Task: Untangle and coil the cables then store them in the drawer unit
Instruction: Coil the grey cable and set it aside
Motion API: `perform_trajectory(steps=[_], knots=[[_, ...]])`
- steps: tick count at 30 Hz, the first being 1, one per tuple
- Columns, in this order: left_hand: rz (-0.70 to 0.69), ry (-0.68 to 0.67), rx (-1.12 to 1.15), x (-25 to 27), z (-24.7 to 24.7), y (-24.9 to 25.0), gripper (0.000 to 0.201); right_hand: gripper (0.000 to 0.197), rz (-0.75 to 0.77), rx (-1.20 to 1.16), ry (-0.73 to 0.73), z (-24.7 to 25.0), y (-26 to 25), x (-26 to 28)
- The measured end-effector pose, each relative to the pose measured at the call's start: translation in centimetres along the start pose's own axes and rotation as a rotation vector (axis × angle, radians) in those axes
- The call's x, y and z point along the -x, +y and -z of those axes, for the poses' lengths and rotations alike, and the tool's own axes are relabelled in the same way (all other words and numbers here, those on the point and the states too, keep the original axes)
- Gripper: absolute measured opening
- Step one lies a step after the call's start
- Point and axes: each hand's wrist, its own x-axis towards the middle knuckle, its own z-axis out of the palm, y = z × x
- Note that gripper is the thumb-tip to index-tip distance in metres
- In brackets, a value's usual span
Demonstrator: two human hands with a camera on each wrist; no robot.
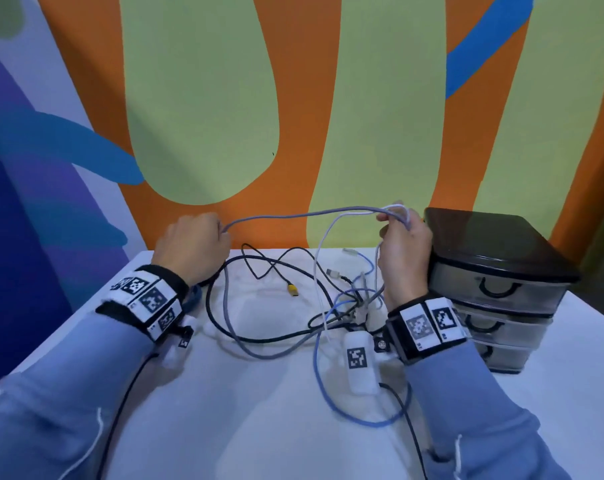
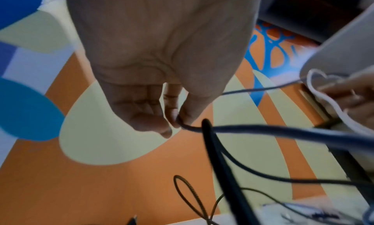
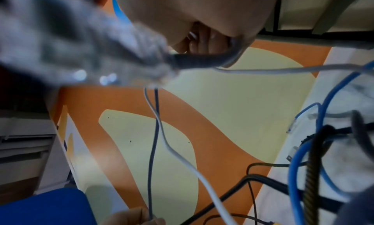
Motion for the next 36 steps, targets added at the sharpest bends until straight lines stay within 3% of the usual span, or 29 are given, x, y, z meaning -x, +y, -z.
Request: perform_trajectory(steps=[3,6,8,10,13,15,17,20,24,26,28,29,31,32,34,36], knots=[[0.004,-0.063,0.086,-0.4,0.9,0.7,0.039,0.020,0.057,0.216,-0.174,0.4,-0.5,0.3],[-0.006,0.074,0.457,-0.5,2.6,2.4,0.033,0.084,0.005,0.424,-0.389,0.8,-0.4,0.4],[0.011,0.139,0.604,-0.4,3.7,3.6,0.030,0.094,0.027,0.396,-0.462,0.4,-0.6,1.1],[0.034,0.080,0.614,-0.4,3.8,4.2,0.027,0.081,0.027,0.285,-0.482,-0.1,-0.8,1.6],[0.096,-0.155,0.580,0.1,3.1,3.9,0.025,0.022,-0.133,0.090,-0.508,-0.8,-1.0,2.2],[0.100,-0.239,0.472,1.4,2.8,3.3,0.037,0.042,-0.271,0.043,-0.539,-1.0,-0.6,2.3],[0.031,-0.183,0.255,3.3,2.7,2.5,0.056,0.052,-0.333,0.035,-0.539,-1.1,-0.4,2.3],[-0.080,-0.091,0.110,5.9,2.3,1.8,0.025,0.051,-0.354,0.049,-0.522,-1.1,-0.3,2.3],[-0.007,-0.368,0.010,6.6,0.5,2.2,0.054,0.048,-0.330,0.054,-0.491,-1.2,-0.6,2.4],[-0.010,-0.478,0.002,6.7,-0.5,2.9,0.059,0.042,-0.315,0.074,-0.465,-1.1,-0.4,2.3],[0.018,-0.504,0.151,6.4,-1.0,3.3,0.050,0.021,-0.220,0.195,-0.413,-1.0,-0.1,1.9],[0.042,-0.483,0.280,6.2,-0.8,3.4,0.042,0.026,-0.149,0.307,-0.394,-0.9,0.1,1.8],[0.070,-0.395,0.571,6.0,0.5,3.9,0.032,0.074,0.065,0.547,-0.393,-0.6,0.1,1.7],[0.067,-0.344,0.670,5.8,1.4,4.2,0.031,0.087,0.232,0.629,-0.375,-0.6,-0.3,2.0],[0.010,-0.247,0.737,5.5,3.3,4.9,0.033,0.092,0.591,0.699,-0.394,-1.4,-1.8,3.6],[-0.065,-0.162,0.749,5.0,4.8,5.6,0.035,0.094,0.715,0.749,-0.562,-2.7,-2.5,5.1]])
